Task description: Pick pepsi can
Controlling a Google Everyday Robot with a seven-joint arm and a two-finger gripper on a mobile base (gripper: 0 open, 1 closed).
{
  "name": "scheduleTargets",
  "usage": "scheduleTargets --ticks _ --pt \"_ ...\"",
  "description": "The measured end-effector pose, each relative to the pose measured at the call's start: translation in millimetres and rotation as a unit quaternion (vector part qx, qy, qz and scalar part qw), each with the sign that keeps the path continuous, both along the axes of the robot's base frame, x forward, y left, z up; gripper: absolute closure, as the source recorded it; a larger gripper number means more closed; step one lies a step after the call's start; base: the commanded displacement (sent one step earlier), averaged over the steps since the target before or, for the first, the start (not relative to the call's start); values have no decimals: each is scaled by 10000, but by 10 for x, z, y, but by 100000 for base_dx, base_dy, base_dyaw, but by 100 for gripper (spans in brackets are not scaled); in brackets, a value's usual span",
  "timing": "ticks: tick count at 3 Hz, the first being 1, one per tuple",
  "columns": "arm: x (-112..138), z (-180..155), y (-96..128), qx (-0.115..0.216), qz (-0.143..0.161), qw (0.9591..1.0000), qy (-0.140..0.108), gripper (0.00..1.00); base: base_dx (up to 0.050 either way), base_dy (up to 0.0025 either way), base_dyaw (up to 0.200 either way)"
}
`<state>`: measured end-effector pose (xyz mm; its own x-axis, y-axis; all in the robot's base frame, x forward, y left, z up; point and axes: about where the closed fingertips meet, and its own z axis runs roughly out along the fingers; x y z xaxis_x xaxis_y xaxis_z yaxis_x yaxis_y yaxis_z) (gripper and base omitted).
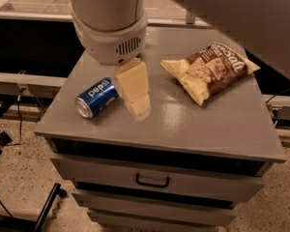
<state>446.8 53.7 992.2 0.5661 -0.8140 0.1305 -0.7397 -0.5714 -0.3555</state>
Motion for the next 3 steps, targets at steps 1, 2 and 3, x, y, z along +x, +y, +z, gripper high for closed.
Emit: scheduleTargets --ticks 1,2,3 --pt "232 -89 193 -297 435 9985 122 0 0 0 0" --pt "558 -499 310 -715 792 9930 507 0 0 0 0" --pt "753 -911 372 -711 971 9878 986 0 0 0 0"
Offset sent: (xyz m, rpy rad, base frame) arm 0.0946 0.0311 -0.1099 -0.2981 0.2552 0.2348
